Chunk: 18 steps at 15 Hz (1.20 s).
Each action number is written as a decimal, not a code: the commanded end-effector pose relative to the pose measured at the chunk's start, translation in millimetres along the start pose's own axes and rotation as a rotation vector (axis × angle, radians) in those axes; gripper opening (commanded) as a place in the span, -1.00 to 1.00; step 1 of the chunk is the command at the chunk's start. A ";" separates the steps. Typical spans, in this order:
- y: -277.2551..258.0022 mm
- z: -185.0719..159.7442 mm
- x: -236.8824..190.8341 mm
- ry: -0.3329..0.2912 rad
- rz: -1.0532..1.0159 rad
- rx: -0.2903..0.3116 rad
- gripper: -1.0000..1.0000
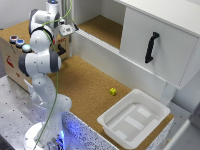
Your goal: Place the pink object on top of the drawer
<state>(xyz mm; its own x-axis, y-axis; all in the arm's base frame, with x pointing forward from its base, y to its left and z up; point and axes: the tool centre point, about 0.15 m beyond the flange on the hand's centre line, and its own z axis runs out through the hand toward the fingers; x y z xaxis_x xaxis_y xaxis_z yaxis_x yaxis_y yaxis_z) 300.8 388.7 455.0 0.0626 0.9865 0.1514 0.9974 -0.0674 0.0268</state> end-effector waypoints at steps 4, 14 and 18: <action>-15.2 10.2 67.4 -0.031 -0.048 0.029 -1.00; -9.1 31.3 98.5 -0.097 0.035 0.028 1.00; -9.2 30.2 97.2 -0.111 0.049 0.018 1.00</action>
<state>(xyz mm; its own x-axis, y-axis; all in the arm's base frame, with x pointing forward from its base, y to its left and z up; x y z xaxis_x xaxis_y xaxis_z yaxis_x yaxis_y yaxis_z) 289.9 466.5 433.2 0.0856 0.9799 0.1800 0.9961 -0.0878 0.0043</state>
